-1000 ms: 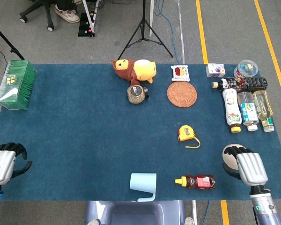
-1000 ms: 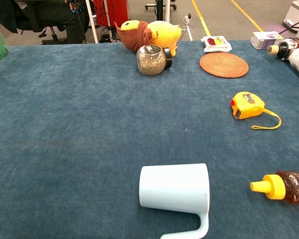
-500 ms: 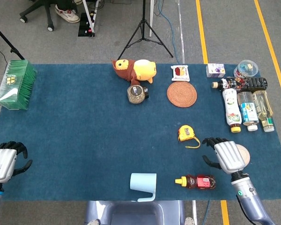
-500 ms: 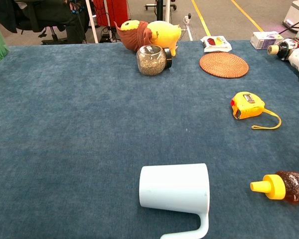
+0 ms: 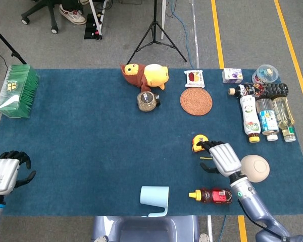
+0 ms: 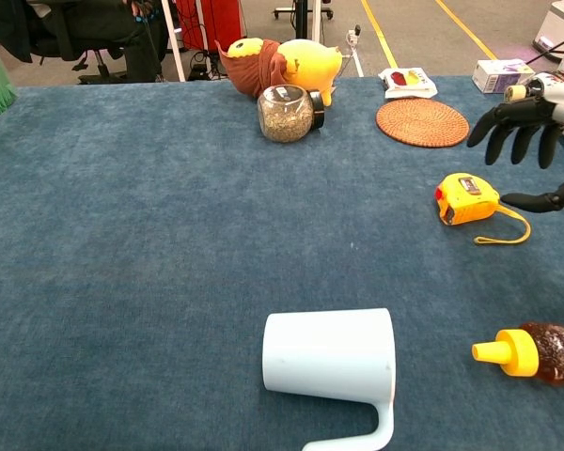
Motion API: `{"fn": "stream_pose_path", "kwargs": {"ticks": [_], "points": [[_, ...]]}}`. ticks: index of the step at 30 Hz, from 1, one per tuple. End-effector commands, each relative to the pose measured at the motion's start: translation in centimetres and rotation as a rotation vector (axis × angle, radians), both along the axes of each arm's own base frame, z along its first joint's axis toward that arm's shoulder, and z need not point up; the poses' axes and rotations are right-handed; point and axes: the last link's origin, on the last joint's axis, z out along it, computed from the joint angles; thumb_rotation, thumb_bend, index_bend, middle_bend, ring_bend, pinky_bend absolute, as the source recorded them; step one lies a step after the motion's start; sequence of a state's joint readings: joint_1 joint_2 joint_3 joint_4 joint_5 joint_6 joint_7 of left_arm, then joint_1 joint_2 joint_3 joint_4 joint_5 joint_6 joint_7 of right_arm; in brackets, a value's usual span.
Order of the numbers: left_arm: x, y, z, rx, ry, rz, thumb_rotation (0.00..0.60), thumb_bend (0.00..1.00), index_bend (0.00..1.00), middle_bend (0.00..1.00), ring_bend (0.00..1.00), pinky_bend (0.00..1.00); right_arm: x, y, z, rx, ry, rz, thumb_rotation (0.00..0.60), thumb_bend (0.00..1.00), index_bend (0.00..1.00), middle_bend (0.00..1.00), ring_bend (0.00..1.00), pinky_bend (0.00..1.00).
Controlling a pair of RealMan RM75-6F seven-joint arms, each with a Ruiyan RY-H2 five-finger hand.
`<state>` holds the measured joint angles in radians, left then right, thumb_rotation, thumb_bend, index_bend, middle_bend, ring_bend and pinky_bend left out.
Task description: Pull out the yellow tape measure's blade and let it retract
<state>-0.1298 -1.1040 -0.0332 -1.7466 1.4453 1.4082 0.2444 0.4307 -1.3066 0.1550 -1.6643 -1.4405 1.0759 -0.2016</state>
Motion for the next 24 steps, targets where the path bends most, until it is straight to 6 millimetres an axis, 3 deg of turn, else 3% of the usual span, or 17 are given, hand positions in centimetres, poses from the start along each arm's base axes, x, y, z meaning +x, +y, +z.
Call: {"fn": "stream_pose_path", "kwargs": {"ticks": [1, 13, 24], "points": [[0.0, 0.0, 0.0, -0.001, 0.001, 0.0, 0.6, 0.25, 0.6, 0.46, 0.33, 0.33, 0.4, -1.0, -0.6, 0.013, 0.01, 0.004, 0.517, 0.3, 0.21, 0.31, 0.35, 0.39], [0.1, 0.1, 0.1, 0.003, 0.009, 0.004, 0.6, 0.25, 0.59, 0.46, 0.33, 0.33, 1.1, -4.2, -1.6, 0.04, 0.065, 0.014, 0.513, 0.27, 0.18, 0.28, 0.31, 0.35], [0.4, 0.3, 0.2, 0.004, 0.02, 0.004, 0.6, 0.25, 0.6, 0.46, 0.33, 0.33, 0.5, -6.5, -1.8, 0.056, 0.157, 0.0, 0.514, 0.24, 0.17, 0.28, 0.31, 0.32]]}}
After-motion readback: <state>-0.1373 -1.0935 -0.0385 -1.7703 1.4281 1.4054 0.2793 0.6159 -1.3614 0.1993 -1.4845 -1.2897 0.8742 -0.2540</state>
